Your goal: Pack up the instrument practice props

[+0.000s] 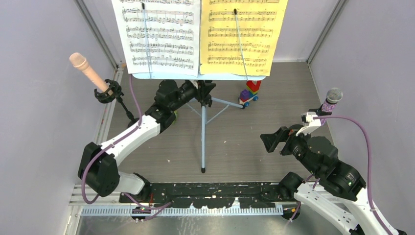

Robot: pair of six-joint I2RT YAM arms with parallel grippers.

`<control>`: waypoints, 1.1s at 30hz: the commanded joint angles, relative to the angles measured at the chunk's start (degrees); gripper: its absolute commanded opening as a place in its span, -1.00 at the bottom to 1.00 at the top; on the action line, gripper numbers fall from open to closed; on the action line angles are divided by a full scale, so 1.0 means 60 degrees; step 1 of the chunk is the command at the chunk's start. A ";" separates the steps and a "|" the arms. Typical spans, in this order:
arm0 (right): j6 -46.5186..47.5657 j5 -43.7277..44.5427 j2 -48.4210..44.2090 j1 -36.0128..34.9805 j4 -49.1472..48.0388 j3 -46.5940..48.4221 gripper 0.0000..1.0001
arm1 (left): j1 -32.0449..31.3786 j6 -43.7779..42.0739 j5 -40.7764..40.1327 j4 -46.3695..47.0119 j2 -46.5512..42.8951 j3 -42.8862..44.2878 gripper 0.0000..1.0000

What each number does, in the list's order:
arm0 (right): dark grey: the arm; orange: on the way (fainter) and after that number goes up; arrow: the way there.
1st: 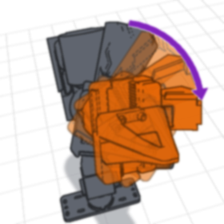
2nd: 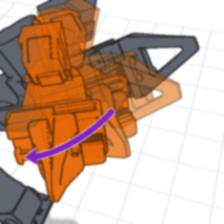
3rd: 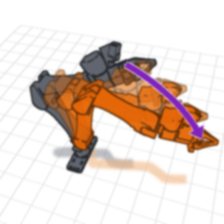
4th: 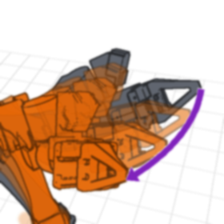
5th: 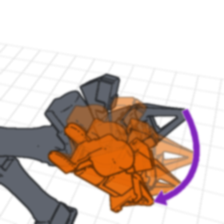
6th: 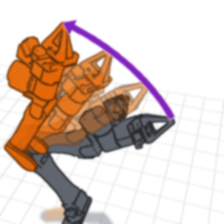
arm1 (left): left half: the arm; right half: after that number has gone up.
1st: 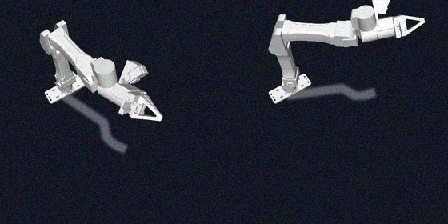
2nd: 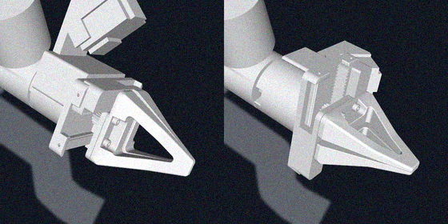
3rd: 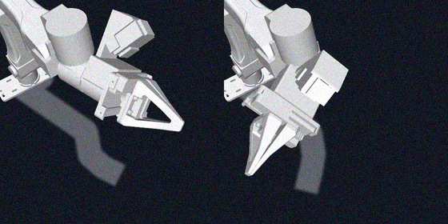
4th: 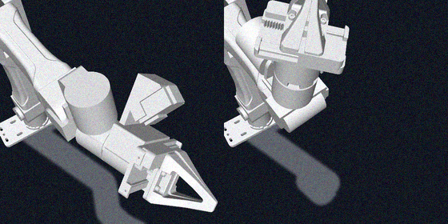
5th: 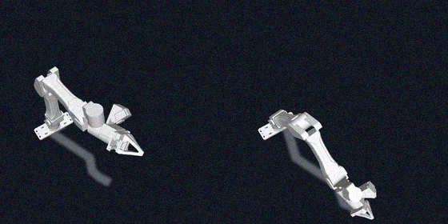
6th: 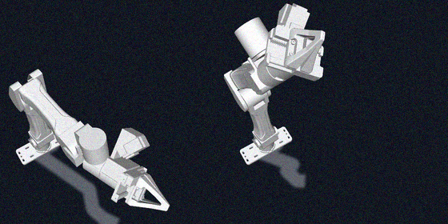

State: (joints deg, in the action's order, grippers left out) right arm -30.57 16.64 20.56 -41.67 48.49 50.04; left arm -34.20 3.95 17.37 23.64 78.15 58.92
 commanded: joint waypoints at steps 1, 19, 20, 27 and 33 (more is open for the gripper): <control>-0.0089 0.0068 0.0021 -0.0033 -0.0347 0.0100 1.00 | -0.0244 0.0502 -0.0088 0.1553 0.0121 0.0516 -1.00; 0.0099 0.0001 0.0280 -0.0039 -0.0450 0.0156 0.99 | -0.0614 0.0165 -0.1413 0.2478 0.0230 -0.0443 -0.14; 0.0099 -0.0005 0.0287 -0.0034 -0.0463 0.0156 1.00 | -0.0616 0.0143 -0.1464 0.2509 0.0164 -0.0506 -0.05; 0.0114 -0.0020 0.0313 -0.0040 -0.0447 0.0170 1.00 | -0.0618 -0.0053 -0.1569 0.2381 -0.0277 -0.0638 0.26; 0.0100 -0.0004 0.0210 -0.0042 -0.0405 0.0185 0.99 | -0.0620 -0.0024 -0.1493 0.2202 -0.0961 -0.1000 0.33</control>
State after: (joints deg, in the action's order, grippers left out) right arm -30.30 16.58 22.37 -41.67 48.05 50.04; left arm -37.67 4.27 8.99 33.98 76.79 54.37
